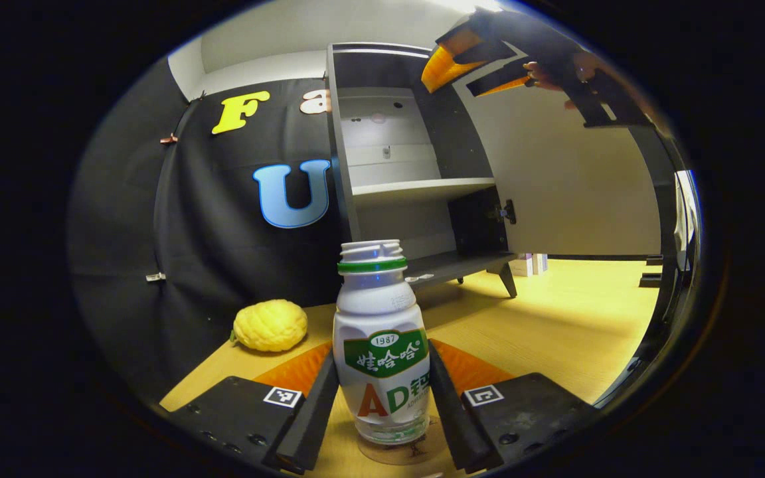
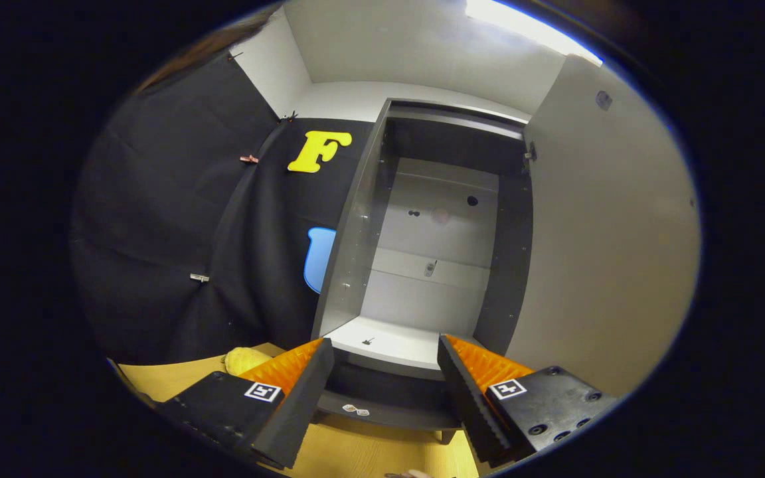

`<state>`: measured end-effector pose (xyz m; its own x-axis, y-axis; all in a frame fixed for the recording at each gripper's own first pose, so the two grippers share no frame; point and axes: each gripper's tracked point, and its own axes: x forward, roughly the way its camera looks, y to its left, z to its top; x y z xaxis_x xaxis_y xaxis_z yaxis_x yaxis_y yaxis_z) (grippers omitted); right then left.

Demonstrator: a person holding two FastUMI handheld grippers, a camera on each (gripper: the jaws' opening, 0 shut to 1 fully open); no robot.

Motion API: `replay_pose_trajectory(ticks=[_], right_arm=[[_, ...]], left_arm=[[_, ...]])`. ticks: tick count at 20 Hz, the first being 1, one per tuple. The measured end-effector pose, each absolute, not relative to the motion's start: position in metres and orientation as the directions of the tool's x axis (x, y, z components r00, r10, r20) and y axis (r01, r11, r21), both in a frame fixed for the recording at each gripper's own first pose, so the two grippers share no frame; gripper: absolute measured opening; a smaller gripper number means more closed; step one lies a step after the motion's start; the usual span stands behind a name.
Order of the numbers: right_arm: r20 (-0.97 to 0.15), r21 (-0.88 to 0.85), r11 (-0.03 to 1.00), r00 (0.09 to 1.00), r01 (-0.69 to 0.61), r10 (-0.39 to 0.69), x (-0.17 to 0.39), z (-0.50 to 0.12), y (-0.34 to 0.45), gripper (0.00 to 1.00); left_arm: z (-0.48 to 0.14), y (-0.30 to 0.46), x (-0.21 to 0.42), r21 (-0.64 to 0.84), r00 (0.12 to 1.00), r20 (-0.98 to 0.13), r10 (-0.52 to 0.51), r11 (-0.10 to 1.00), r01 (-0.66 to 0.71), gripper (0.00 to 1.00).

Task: Open the cabinet door with the right hand, grasp the bottle in the cabinet with the left hand and place it on the coaster, then close the cabinet door with the right hand.

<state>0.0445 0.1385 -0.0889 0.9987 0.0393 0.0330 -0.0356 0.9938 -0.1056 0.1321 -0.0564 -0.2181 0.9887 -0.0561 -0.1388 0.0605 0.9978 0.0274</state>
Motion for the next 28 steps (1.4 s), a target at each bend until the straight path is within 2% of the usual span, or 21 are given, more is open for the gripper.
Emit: replay_pose_trajectory(ticks=[6,9,11,12,15,19,24,28], right_arm=[[-0.033,-0.055,0.997,0.998,-0.054,0.052,0.046,-0.112,0.150,0.97],[-0.059,-0.045,0.997,0.997,-0.059,0.057,0.047,-0.118,0.153,0.98],[-0.053,-0.043,0.998,0.997,-0.052,0.050,0.047,-0.115,0.150,0.98],[-0.054,-0.042,0.998,0.998,-0.045,0.043,0.048,-0.116,0.148,0.97],[-0.076,-0.035,0.999,0.997,-0.033,0.030,0.045,-0.115,0.143,0.97],[-0.095,-0.010,1.000,0.995,0.007,-0.008,0.036,-0.101,0.124,0.97],[-0.024,-0.025,0.999,0.999,0.026,-0.026,0.003,-0.040,0.096,0.97],[-0.025,-0.066,0.998,1.000,0.016,-0.017,-0.038,-0.007,0.076,0.97]], left_arm=[[-0.218,-0.055,0.131,-0.025,0.991,-0.109,-0.072,0.997,0.070,0.75],[-0.226,-0.057,0.130,-0.044,0.989,-0.128,-0.073,0.997,0.068,0.77],[-0.222,-0.057,0.128,-0.046,0.992,-0.108,-0.066,0.997,0.061,0.87],[-0.216,-0.057,0.129,-0.043,0.993,-0.092,-0.074,0.997,0.070,0.95],[-0.201,-0.057,0.133,-0.007,0.995,-0.061,-0.077,0.997,0.077,0.98],[-0.155,-0.058,0.134,0.027,0.996,-0.045,-0.073,0.997,0.074,0.96],[-0.067,-0.063,0.128,0.140,0.994,-0.004,-0.109,0.984,0.109,0.96],[0.001,-0.100,0.125,0.099,0.976,-0.016,-0.219,0.970,0.220,1.00]])
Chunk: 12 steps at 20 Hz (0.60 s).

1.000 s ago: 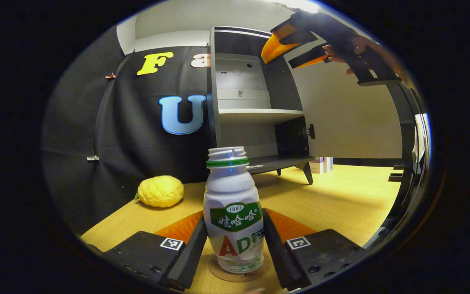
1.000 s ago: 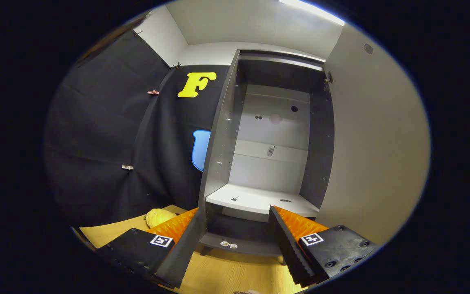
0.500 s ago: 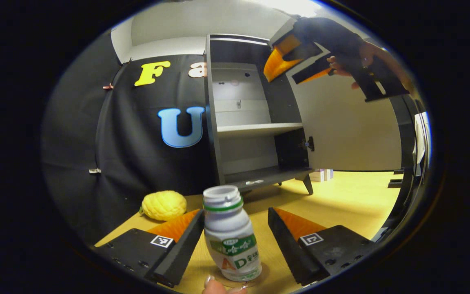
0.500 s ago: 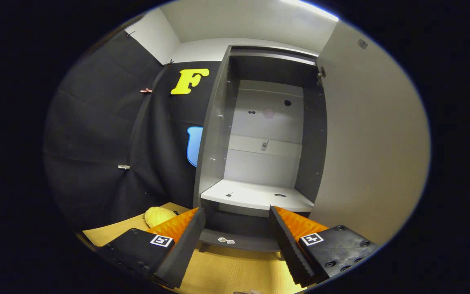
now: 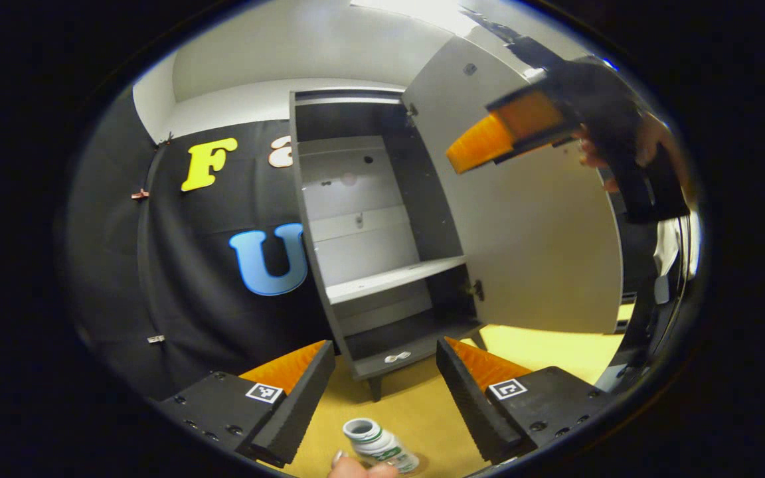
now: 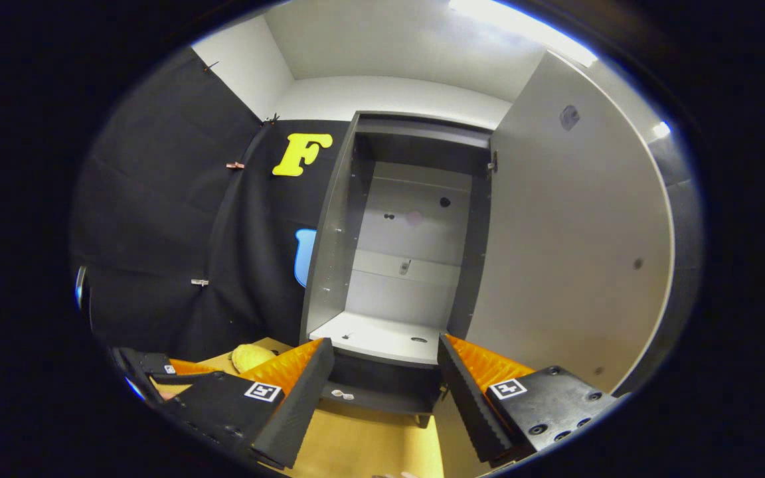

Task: Open the cabinet door with the right hand, grasp the bottle in the cabinet with the left hand and place it on the coaster, then close the cabinet door with the right hand.

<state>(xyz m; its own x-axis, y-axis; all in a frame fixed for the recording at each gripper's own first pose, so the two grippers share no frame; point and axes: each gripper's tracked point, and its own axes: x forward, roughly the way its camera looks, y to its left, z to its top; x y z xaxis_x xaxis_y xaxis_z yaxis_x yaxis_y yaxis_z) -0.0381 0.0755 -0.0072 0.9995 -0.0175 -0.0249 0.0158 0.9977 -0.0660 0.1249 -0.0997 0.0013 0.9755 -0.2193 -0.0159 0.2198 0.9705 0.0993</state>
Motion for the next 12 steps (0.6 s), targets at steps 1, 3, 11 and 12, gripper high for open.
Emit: replay_pose_trajectory(ticks=[1,3,11,12], right_arm=[[-0.010,-0.051,0.998,0.999,0.033,-0.034,-0.049,0.003,0.067,0.98],[-0.022,-0.033,0.996,0.997,0.078,-0.078,-0.070,0.004,0.044,0.97],[0.032,0.059,0.946,0.946,0.320,-0.322,-0.166,0.030,-0.075,0.94],[0.041,0.052,0.942,0.942,0.332,-0.334,-0.174,0.031,-0.087,0.97]], left_arm=[[0.015,-0.109,0.126,0.075,0.967,-0.019,-0.254,0.964,0.255,1.00],[0.039,-0.126,0.128,0.010,0.951,-0.029,-0.309,0.951,0.309,1.00],[0.100,-0.207,0.152,-0.074,0.894,-0.046,-0.446,0.894,0.442,0.95],[0.105,-0.216,0.157,-0.074,0.891,-0.042,-0.451,0.891,0.448,0.96]])
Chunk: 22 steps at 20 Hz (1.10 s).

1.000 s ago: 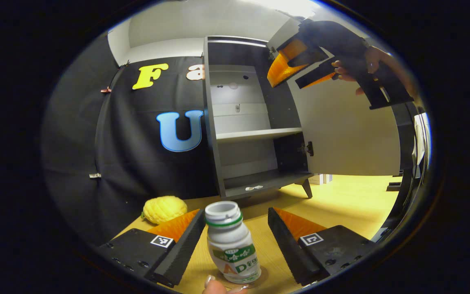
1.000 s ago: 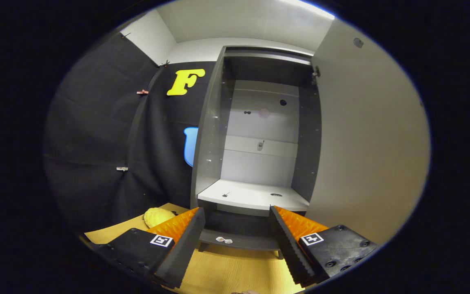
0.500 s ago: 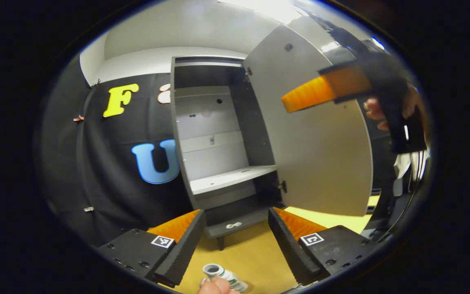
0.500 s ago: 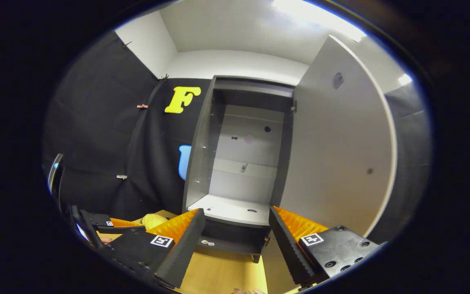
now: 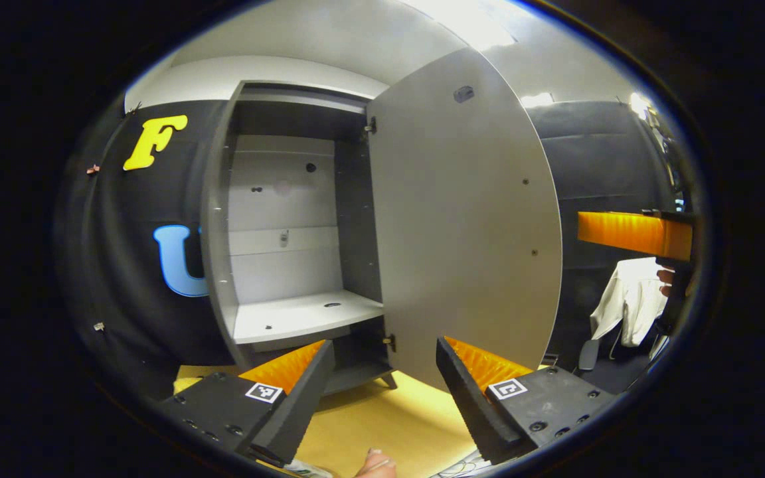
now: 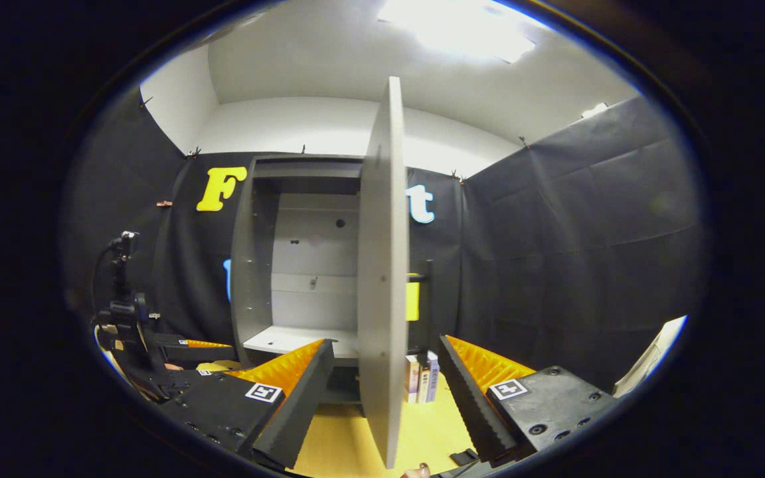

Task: Open the cabinet door with the right hand, grasp the bottle in the cabinet with the left hand and place it on the coaster, then close the cabinet door with the right hand.

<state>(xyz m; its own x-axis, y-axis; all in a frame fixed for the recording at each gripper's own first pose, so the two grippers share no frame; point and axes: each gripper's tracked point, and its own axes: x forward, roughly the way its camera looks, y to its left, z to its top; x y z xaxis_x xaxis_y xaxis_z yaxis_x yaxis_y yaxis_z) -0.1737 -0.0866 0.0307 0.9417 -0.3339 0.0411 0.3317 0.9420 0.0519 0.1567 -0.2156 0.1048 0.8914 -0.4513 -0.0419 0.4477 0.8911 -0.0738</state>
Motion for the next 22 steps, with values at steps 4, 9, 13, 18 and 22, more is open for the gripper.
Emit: replay_pose_trajectory(ticks=[4,9,13,18,22], right_arm=[[0.018,-0.020,0.933,0.933,0.359,-0.359,-0.180,0.020,-0.134,0.97],[0.051,0.052,0.962,0.961,0.268,-0.271,-0.145,0.029,-0.165,0.97],[0.061,0.070,0.991,0.991,0.115,-0.119,-0.115,0.026,-0.158,0.97],[0.054,0.121,0.992,0.998,0.022,-0.028,-0.098,0.023,-0.148,0.94],[0.045,0.154,0.988,0.999,-0.026,0.020,-0.092,0.023,-0.112,0.93]], left_arm=[[0.110,-0.248,0.169,-0.077,0.891,-0.053,-0.452,0.891,0.447,0.97],[0.127,-0.258,0.181,-0.077,0.917,-0.028,-0.398,0.915,0.395,0.97],[0.126,-0.248,0.186,-0.105,0.950,-0.026,-0.311,0.946,0.307,0.99],[0.114,-0.227,0.185,-0.115,0.973,-0.051,-0.227,0.969,0.220,0.99],[0.110,-0.202,0.188,-0.119,0.980,-0.057,-0.189,0.976,0.181,0.96]])
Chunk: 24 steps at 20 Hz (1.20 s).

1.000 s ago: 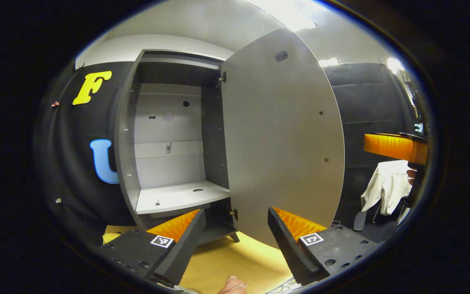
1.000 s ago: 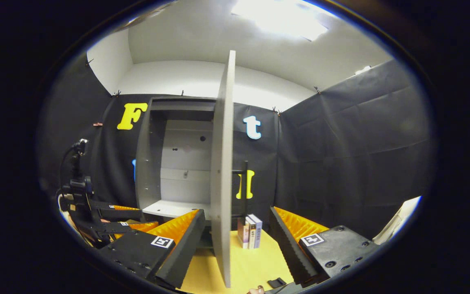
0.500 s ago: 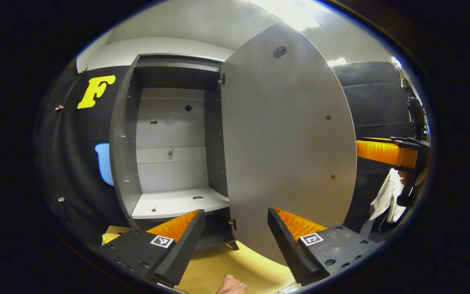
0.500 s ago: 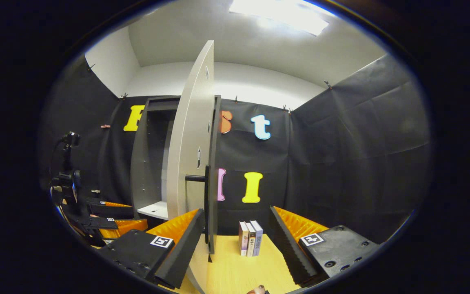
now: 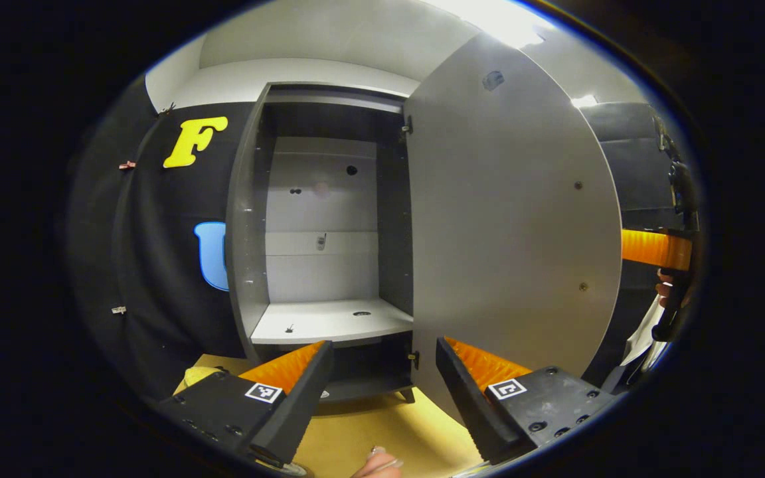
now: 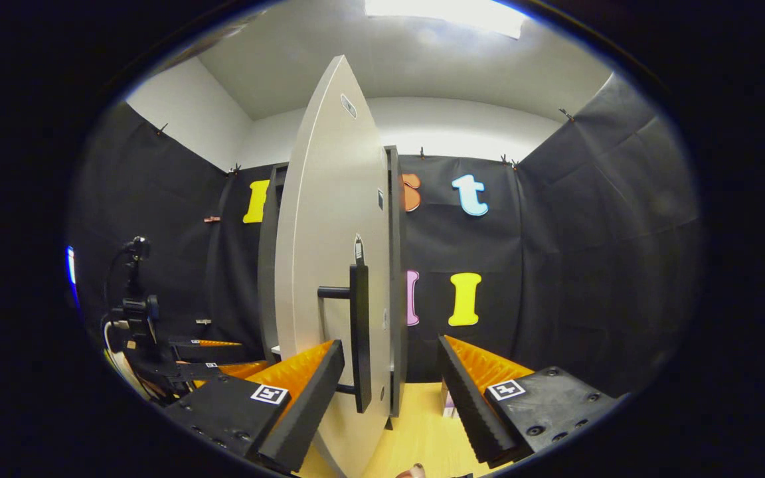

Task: Open the cabinet door with the right hand, grasp the bottle in the cabinet with the left hand and place it on the coaster, then close the cabinet door with the right hand.

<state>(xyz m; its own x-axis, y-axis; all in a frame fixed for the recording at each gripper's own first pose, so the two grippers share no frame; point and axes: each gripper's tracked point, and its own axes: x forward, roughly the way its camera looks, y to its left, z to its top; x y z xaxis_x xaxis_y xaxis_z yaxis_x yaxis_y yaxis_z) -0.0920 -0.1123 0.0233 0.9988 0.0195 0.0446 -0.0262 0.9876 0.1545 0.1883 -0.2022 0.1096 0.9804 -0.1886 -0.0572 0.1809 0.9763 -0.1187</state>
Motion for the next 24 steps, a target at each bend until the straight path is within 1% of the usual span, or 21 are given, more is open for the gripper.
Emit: replay_pose_trajectory(ticks=[4,7,8,9,12,14,15,16,19,24], right_arm=[[0.025,0.211,0.976,0.998,-0.058,0.054,-0.084,0.021,-0.066,0.93],[0.034,0.197,0.978,0.997,-0.072,0.067,-0.073,0.026,-0.025,0.93],[0.035,0.194,0.978,0.997,-0.073,0.067,-0.070,0.025,-0.011,0.93],[0.038,0.197,0.977,0.997,-0.078,0.072,-0.065,0.025,0.003,0.93],[0.039,0.243,0.964,0.994,-0.112,0.105,-0.047,0.019,0.050,0.93],[0.035,0.240,0.962,0.991,-0.130,0.126,-0.035,0.015,0.074,0.94],[0.035,0.224,0.966,0.992,-0.129,0.124,-0.030,0.016,0.084,0.96],[0.040,0.208,0.970,0.992,-0.129,0.123,-0.028,0.018,0.091,0.99],[0.054,0.180,0.976,0.992,-0.119,0.111,-0.026,0.020,0.101,0.99],[0.021,0.129,0.989,0.998,-0.068,0.065,-0.023,0.007,0.090,0.98]], left_arm=[[0.106,-0.172,0.188,-0.104,0.978,-0.054,-0.201,0.975,0.194,0.96],[0.104,-0.142,0.189,-0.088,0.976,-0.049,-0.213,0.974,0.209,0.97],[0.102,-0.131,0.190,-0.091,0.975,-0.049,-0.218,0.973,0.213,0.99],[0.100,-0.121,0.192,-0.096,0.974,-0.046,-0.224,0.971,0.219,0.96],[0.097,-0.090,0.196,-0.095,0.972,-0.043,-0.232,0.969,0.227,0.96],[0.097,-0.069,0.198,-0.075,0.973,-0.034,-0.230,0.971,0.227,0.97],[0.097,-0.059,0.197,-0.064,0.973,-0.031,-0.228,0.972,0.225,0.97],[0.098,-0.050,0.197,-0.054,0.974,-0.027,-0.226,0.973,0.225,0.97],[0.098,-0.029,0.195,-0.044,0.975,-0.017,-0.222,0.974,0.221,0.96],[0.098,-0.018,0.190,-0.051,0.980,-0.015,-0.198,0.979,0.197,0.97]])
